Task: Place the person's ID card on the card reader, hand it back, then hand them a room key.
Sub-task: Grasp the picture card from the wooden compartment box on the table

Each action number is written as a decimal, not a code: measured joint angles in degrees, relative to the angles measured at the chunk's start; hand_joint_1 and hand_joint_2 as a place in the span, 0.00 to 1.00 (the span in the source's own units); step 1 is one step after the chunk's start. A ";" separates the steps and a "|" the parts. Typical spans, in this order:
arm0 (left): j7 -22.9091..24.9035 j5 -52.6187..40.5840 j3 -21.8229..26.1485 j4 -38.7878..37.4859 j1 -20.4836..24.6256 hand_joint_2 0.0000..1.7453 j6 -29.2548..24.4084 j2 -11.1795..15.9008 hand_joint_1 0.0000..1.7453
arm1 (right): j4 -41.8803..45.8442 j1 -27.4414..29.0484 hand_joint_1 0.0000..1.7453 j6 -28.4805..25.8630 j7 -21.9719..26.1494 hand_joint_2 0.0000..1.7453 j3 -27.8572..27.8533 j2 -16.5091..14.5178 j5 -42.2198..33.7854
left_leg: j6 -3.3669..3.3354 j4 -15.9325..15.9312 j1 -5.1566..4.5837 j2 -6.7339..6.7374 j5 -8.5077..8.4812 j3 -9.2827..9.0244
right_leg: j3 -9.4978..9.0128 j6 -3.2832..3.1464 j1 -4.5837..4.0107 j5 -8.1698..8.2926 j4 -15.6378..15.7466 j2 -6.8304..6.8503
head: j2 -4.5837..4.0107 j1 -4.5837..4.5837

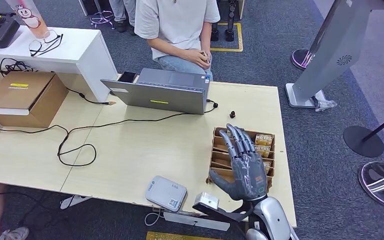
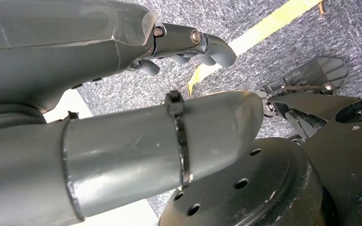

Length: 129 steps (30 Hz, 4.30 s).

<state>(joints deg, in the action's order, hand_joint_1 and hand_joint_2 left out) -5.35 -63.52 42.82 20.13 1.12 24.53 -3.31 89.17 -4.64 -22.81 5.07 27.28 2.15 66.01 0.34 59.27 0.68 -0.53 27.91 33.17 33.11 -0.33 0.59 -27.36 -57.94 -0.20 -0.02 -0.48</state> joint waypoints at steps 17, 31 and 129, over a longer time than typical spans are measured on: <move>-0.74 -0.68 1.85 -0.01 0.02 0.00 0.15 -0.02 0.00 | 0.44 -0.32 0.00 9.13 -6.76 1.00 -0.07 1.27 8.81 | 0.00 0.00 0.00 0.00 0.00 0.01 | -0.01 0.00 0.00 0.00 0.00 0.00 | 0.00 -0.01; -0.86 -0.92 3.29 0.00 -0.12 0.00 0.36 -0.16 0.00 | 1.01 -2.65 0.00 13.85 -11.71 1.00 0.38 2.36 11.33 | 0.00 0.00 0.00 -0.01 0.00 0.02 | -0.01 0.00 0.00 0.00 0.00 0.01 | 0.00 -0.01; -1.92 -4.07 6.66 1.38 -0.89 0.00 1.72 -1.03 0.00 | -4.79 -7.45 0.53 23.88 -15.71 1.00 2.86 3.16 12.41 | 0.00 0.00 0.00 -0.01 0.00 0.03 | -0.01 0.00 0.00 0.00 0.00 0.02 | 0.00 -0.01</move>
<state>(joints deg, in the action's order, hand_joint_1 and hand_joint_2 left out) -7.27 -67.58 49.48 21.51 0.23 26.25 -4.34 84.38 -12.08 1.08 -10.64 30.14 5.31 78.42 0.34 59.27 0.67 -0.54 27.91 33.20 33.11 -0.33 0.59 -27.37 -57.95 -0.18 -0.02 -0.49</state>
